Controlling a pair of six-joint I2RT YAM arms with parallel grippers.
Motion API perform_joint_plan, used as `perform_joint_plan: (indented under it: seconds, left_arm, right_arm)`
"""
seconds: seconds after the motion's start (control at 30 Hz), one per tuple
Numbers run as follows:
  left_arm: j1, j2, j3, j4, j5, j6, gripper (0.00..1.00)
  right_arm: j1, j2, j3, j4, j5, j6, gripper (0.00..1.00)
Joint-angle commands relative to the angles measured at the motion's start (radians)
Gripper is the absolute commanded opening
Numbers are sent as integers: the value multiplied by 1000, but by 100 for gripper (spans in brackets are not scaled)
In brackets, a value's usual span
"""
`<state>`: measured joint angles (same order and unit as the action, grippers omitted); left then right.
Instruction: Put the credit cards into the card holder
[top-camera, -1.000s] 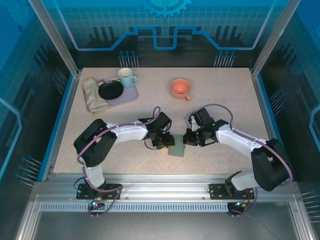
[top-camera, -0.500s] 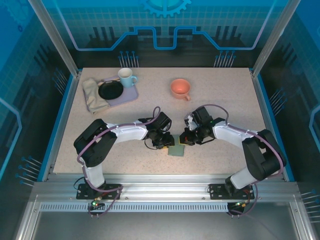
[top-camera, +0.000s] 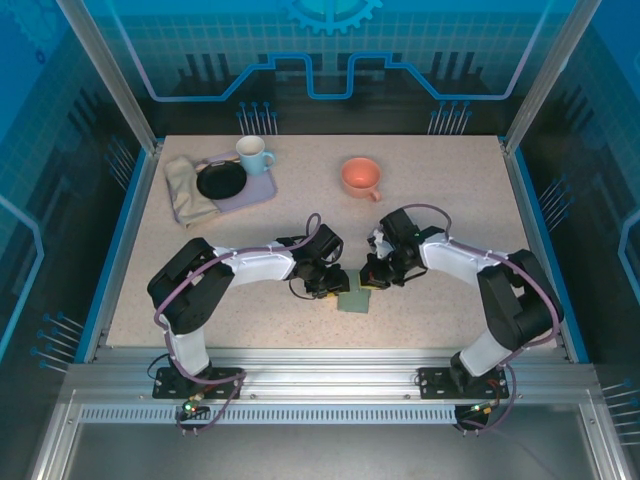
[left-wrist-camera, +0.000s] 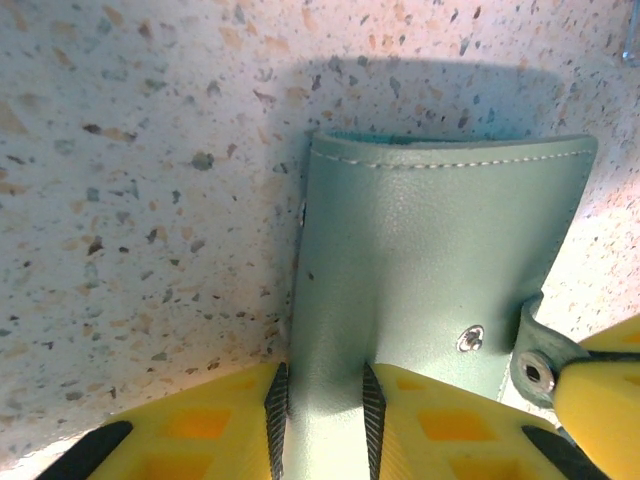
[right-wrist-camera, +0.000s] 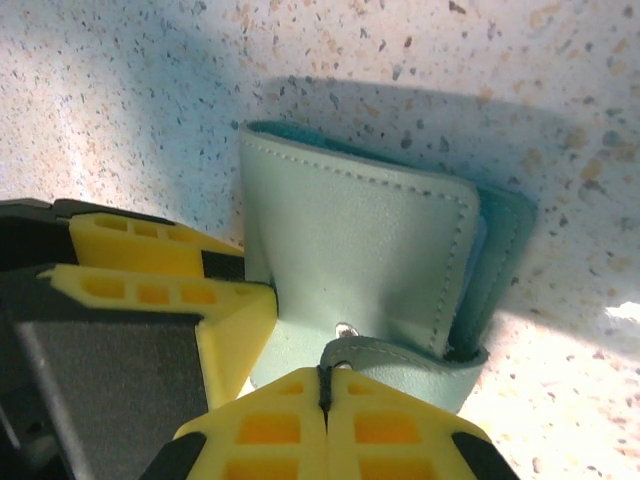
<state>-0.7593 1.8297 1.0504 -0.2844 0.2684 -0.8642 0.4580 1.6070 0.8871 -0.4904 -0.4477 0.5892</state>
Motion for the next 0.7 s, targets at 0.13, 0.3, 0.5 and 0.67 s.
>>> perform_joint_plan:
  seconds: [0.13, 0.3, 0.5, 0.67]
  left_arm:
    - [-3, 13, -12, -4, 23, -2, 30]
    - [-3, 13, -12, -4, 23, -4, 30]
    - [-2, 13, -13, -7, 20, -1, 29]
    - [-3, 13, -12, -4, 24, -3, 29]
  right_arm:
    - [36, 56, 54, -21, 16, 2, 6]
    - [38, 62, 71, -79, 65, -10, 6]
    - [48, 72, 100, -143, 98, -32, 6]
    - [68, 114, 129, -155, 91, -38, 6]
